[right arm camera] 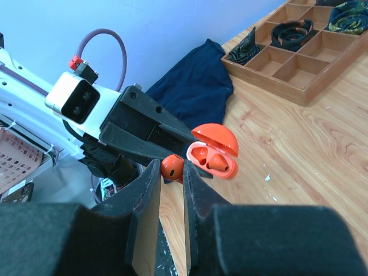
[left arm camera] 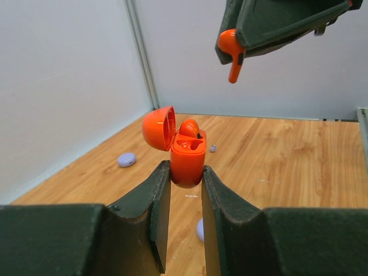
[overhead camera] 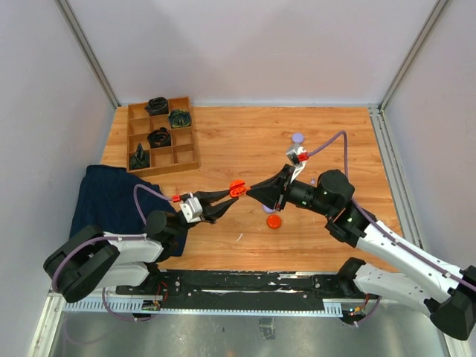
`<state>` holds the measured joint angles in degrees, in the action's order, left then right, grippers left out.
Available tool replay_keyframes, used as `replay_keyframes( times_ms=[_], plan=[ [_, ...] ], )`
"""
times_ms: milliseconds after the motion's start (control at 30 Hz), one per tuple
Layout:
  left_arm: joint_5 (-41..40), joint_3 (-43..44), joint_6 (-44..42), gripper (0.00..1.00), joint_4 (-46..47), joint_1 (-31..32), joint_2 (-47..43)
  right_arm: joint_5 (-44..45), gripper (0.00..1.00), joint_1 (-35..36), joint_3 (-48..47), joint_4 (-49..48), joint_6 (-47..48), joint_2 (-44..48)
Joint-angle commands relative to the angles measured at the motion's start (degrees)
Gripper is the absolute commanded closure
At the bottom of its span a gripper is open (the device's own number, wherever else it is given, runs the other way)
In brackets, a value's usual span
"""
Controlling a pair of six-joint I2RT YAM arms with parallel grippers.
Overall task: Insert the wireless bluetooth earbuds into the charging case
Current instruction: Place the earbud in the charging case.
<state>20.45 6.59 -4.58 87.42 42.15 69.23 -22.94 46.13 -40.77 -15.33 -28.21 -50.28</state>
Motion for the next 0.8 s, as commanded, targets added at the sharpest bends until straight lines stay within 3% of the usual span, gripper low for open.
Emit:
replay_keyframes(
  times_ms=[0,267,767],
  plan=[
    [2.5,0.9,1.7,1.0,12.3,0.4,-0.4,-0.2,0.89,2.8,0.3,-7.3,3.0,-1.7],
    [4.8,1.2,1.4,1.0,13.7,0.4,0.3,-1.2,0.89,4.1,-1.4,-11.3,2.9,-7.8],
    [3.2,1.6,1.9,1.0,14.0,0.4,-0.9,1.1,0.89,4.2,0.7,-13.3,-2.0,-8.4]
  ],
)
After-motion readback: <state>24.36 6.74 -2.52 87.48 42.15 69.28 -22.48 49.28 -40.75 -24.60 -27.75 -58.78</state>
